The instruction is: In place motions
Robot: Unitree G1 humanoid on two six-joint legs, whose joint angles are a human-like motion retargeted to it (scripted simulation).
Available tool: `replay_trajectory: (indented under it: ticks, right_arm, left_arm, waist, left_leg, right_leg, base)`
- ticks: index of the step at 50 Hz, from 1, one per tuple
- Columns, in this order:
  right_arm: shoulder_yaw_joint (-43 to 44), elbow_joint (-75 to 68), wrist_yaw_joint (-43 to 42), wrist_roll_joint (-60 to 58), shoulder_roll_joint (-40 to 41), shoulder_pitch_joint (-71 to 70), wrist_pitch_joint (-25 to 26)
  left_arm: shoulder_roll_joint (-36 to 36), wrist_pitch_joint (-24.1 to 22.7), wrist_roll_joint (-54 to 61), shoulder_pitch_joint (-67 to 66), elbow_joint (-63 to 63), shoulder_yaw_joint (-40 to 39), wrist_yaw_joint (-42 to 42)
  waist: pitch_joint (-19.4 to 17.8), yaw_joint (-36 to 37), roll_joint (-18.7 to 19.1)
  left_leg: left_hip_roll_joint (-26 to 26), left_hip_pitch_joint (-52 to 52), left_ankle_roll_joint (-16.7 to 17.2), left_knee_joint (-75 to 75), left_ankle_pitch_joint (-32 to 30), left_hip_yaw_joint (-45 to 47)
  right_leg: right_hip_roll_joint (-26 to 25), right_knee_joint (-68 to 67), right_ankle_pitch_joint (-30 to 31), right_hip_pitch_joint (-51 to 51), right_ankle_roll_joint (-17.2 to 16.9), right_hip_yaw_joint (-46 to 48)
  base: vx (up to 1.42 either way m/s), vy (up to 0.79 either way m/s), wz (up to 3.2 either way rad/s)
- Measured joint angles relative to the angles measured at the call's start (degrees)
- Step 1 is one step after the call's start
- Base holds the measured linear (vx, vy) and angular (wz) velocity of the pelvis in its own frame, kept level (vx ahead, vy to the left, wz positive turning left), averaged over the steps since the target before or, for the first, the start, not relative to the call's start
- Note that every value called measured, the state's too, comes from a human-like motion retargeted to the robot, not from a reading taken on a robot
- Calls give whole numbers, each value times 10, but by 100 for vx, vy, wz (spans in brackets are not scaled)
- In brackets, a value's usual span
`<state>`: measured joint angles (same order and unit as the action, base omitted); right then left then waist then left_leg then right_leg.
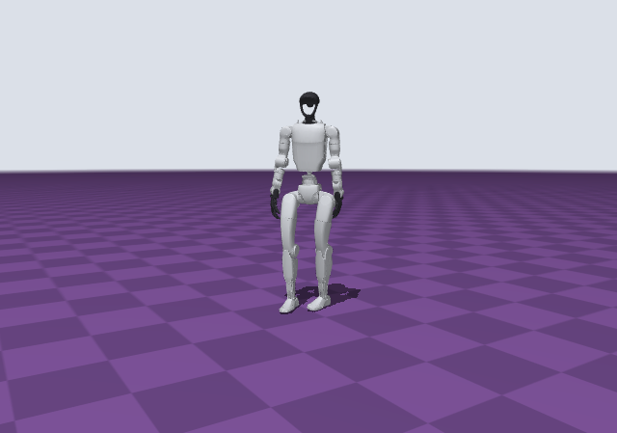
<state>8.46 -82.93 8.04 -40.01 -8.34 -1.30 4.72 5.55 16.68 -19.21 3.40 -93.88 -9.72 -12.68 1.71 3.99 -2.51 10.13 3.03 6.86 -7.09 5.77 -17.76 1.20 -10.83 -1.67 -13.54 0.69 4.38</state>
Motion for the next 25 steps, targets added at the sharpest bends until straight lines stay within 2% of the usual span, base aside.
replay_trajectory:
  ticks: [2,3,5,8,10,13,15,19,23,25]
  right_arm:
    - [-10,19,8,-9,-2,-11,-6]
    - [-18,29,11,-9,-2,-17,-11]
    - [-35,48,14,-2,0,-32,-24]
    - [-57,60,20,34,7,-58,-41]
    - [-66,59,39,60,5,-69,-49]
    - [-43,56,66,82,-10,-69,-39]
    - [-22,53,60,102,-22,-66,-31]
    - [9,49,26,154,-40,-64,-40]
    - [23,43,-1,201,-48,-77,-44]
    - [32,38,-12,219,-47,-80,-39]
  left_arm:
    - [-6,3,0,-2,-2,10,-11]
    - [-9,3,-3,-4,0,15,-20]
    - [-12,3,-14,-5,6,24,-35]
    - [-5,0,-40,5,15,22,-39]
    - [3,2,-62,9,17,14,-28]
    - [-1,5,-79,-1,9,19,-7]
    - [-9,6,-73,-17,2,30,-7]
    - [-36,9,-60,-51,5,17,-4]
    - [-60,4,-47,-62,22,-11,1]
    - [-65,2,-47,-60,30,-19,-2]
  waist:
    - [-3,-51,12]
    - [-6,-74,22]
    - [-18,-116,45]
    - [-43,-174,61]
    - [-55,-179,61]
    - [-48,-159,63]
    - [-33,-148,65]
    - [-2,-148,78]
    - [7,-148,99]
    - [11,-148,106]
  left_leg:
    - [-9,-6,-48,17,20,75]
    - [-16,-8,-57,24,30,109]
    - [-38,-6,-52,37,35,147]
    - [-64,-4,-54,44,53,248]
    - [-74,-11,-56,49,69,324]
    - [-89,-28,-45,55,95,468]
    - [-96,-42,-32,58,108,563]
    - [-95,-63,-1,63,117,717]
    - [-92,-77,23,56,106,799]
    - [-86,-84,32,51,102,814]
  right_leg:
    - [-7,17,22,-13,8,-16]
    - [-19,25,34,-23,14,-32]
    - [-34,41,42,-39,28,-14]
    - [-4,65,-8,-51,26,157]
    - [15,71,-35,-48,6,275]
    - [29,61,-56,-33,-9,446]
    - [32,46,-61,-26,-12,515]
    - [25,5,-69,-23,-8,535]
    - [13,-10,-70,9,-4,536]
    - [10,-1,-66,34,-20,531]
  base:
    - [-20,10,-185]
    - [-23,10,-240]
    - [-31,9,-292]
    - [-38,-2,-346]
    - [-13,-8,-428]
    - [18,-10,-436]
    - [39,-21,-419]
    - [44,-12,-403]
    - [44,-5,-374]
    - [45,1,-281]
